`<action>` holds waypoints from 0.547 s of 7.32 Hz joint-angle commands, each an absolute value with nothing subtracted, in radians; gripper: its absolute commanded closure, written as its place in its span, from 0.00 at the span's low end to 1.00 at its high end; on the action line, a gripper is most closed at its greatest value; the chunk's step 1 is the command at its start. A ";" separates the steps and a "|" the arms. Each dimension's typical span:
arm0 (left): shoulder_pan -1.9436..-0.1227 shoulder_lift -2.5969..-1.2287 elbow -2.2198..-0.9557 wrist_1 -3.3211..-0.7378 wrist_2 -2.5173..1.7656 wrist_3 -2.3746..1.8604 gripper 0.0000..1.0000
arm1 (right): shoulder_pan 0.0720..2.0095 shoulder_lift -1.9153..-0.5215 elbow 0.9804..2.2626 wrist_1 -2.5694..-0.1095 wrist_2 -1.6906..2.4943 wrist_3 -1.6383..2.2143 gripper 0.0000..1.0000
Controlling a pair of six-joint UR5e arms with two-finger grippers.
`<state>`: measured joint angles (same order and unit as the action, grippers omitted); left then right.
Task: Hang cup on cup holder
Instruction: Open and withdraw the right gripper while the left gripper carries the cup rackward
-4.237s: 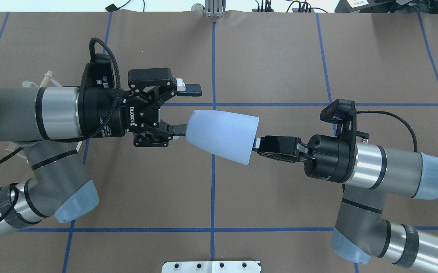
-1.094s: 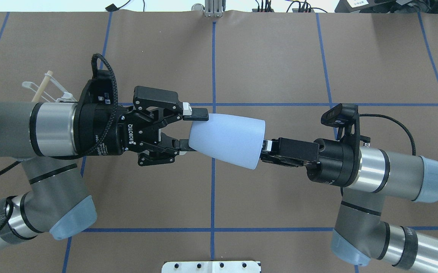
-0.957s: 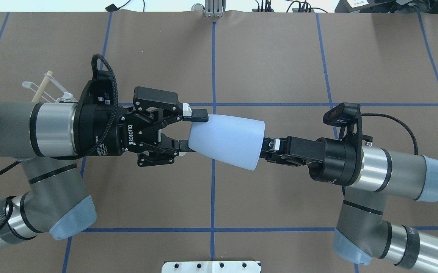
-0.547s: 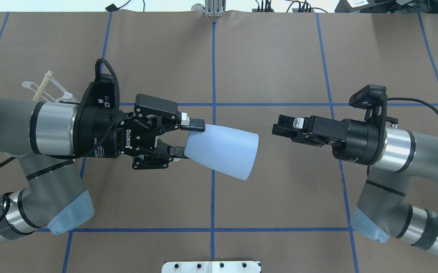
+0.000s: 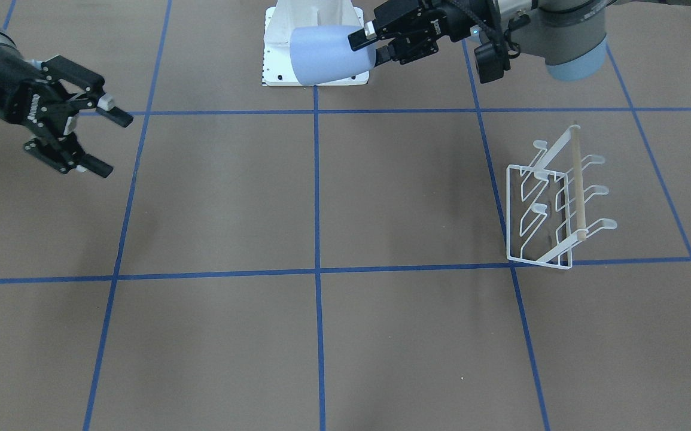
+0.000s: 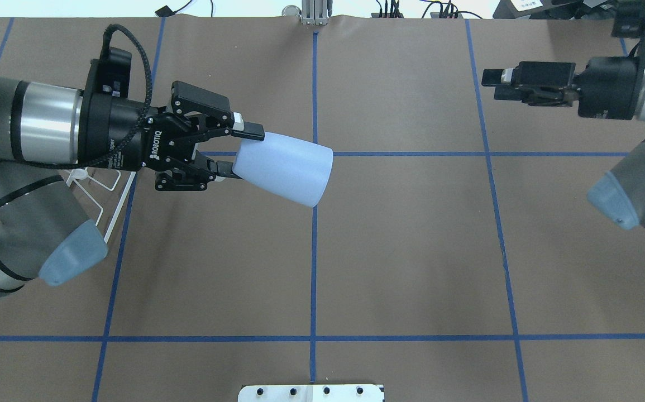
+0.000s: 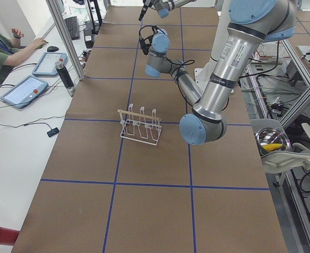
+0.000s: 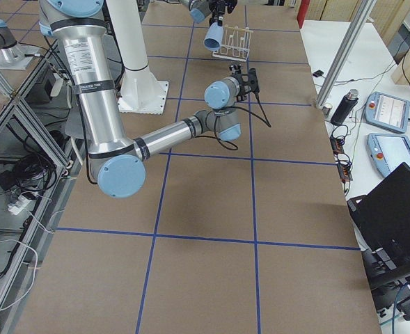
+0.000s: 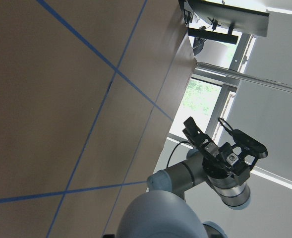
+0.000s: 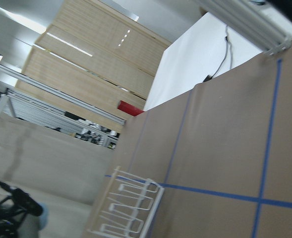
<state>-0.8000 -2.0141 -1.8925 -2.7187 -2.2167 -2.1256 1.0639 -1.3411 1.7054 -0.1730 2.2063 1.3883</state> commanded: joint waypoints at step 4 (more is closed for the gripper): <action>-1.132 -1.962 -1.914 -2.355 -2.522 -1.639 1.00 | 1.319 -1.388 1.707 -0.893 2.267 0.429 0.00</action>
<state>-1.0715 -1.9845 -1.9118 -2.4225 -2.4744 -1.7590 1.2640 -1.3825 1.7043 -0.7309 2.2664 0.6751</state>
